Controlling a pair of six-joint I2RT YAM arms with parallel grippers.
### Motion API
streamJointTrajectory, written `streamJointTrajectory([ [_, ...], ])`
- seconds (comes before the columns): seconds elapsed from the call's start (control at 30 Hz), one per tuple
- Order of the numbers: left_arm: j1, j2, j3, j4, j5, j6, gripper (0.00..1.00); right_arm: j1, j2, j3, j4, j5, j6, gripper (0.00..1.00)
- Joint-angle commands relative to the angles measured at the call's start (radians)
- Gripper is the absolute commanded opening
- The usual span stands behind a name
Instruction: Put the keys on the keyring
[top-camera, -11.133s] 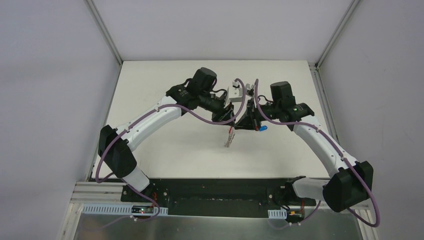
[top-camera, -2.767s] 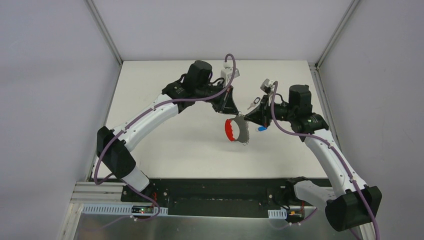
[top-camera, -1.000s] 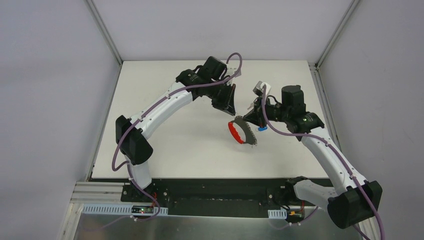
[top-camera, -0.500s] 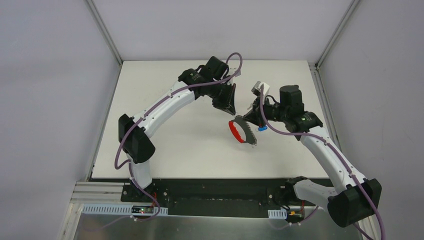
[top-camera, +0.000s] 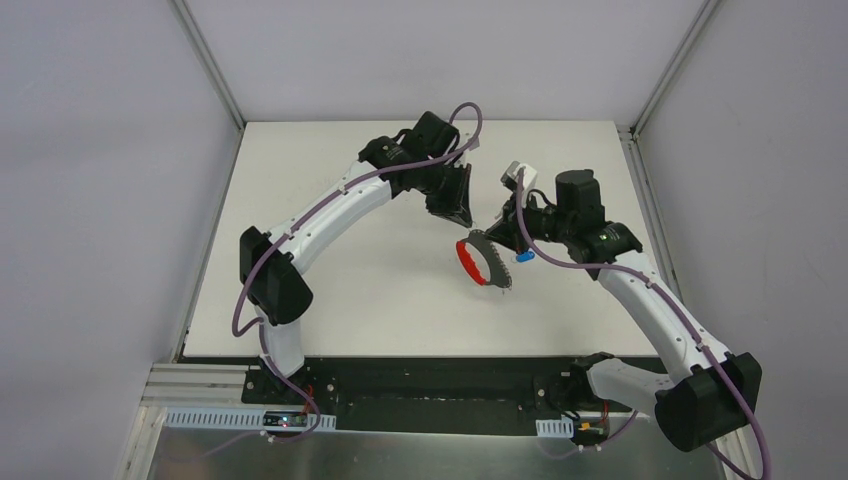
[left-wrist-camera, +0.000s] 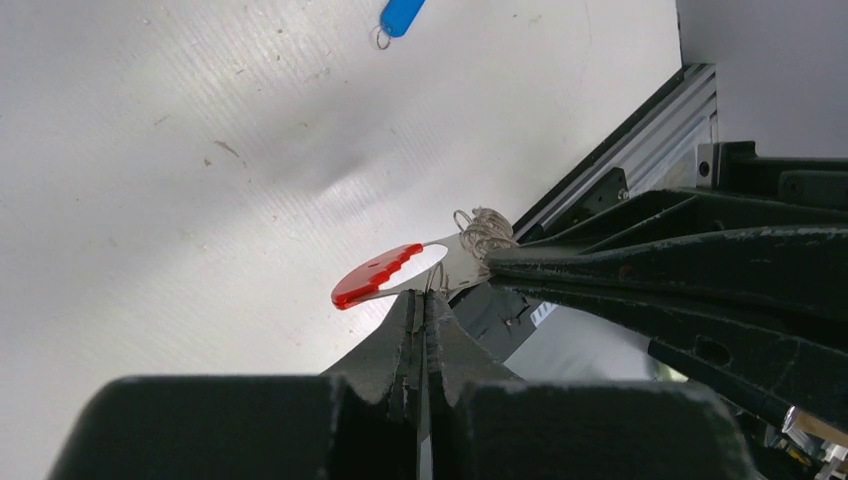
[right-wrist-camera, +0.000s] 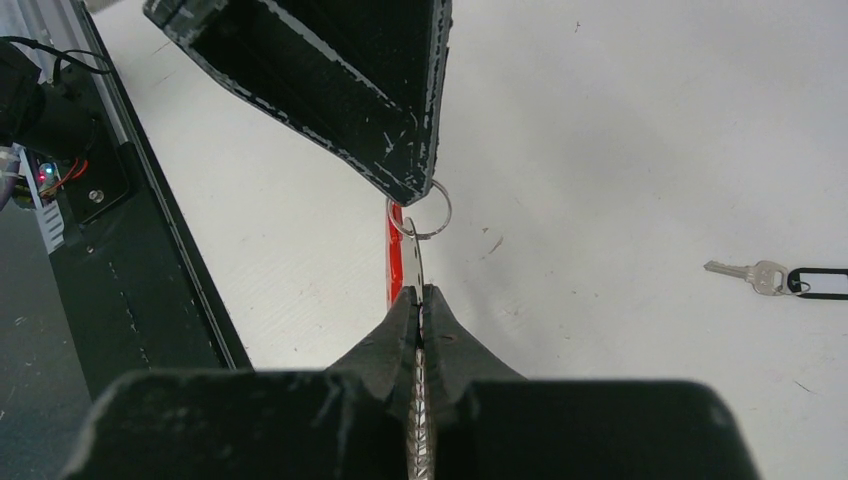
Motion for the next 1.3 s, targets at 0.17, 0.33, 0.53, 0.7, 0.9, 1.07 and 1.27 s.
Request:
streamJointTrajectory([
  [0.17, 0.001, 0.020, 0.002, 0.048, -0.009, -0.071, 0.00, 0.009, 0.000, 0.037, 0.078, -0.006, 0.073, 0.00],
  [0.33, 0.004, 0.018, -0.013, 0.077, -0.003, -0.072, 0.00, 0.000, 0.005, 0.030, 0.098, -0.010, 0.114, 0.00],
  [0.53, 0.013, 0.002, -0.045, 0.166, 0.054, -0.076, 0.00, -0.016, 0.002, 0.018, 0.120, -0.038, 0.154, 0.01],
  [0.7, 0.014, -0.039, -0.130, 0.312, 0.125, -0.061, 0.00, -0.029, -0.011, 0.002, 0.135, -0.053, 0.173, 0.08],
  [0.9, 0.023, -0.096, -0.229, 0.518, 0.213, -0.039, 0.00, -0.050, -0.024, -0.019, 0.151, -0.077, 0.190, 0.13],
  [1.07, 0.027, -0.127, -0.260, 0.597, 0.265, 0.004, 0.00, -0.071, -0.041, -0.029, 0.152, -0.104, 0.196, 0.14],
  [1.27, 0.030, -0.138, -0.282, 0.724, 0.363, 0.015, 0.00, -0.098, -0.061, -0.032, 0.156, -0.155, 0.203, 0.17],
])
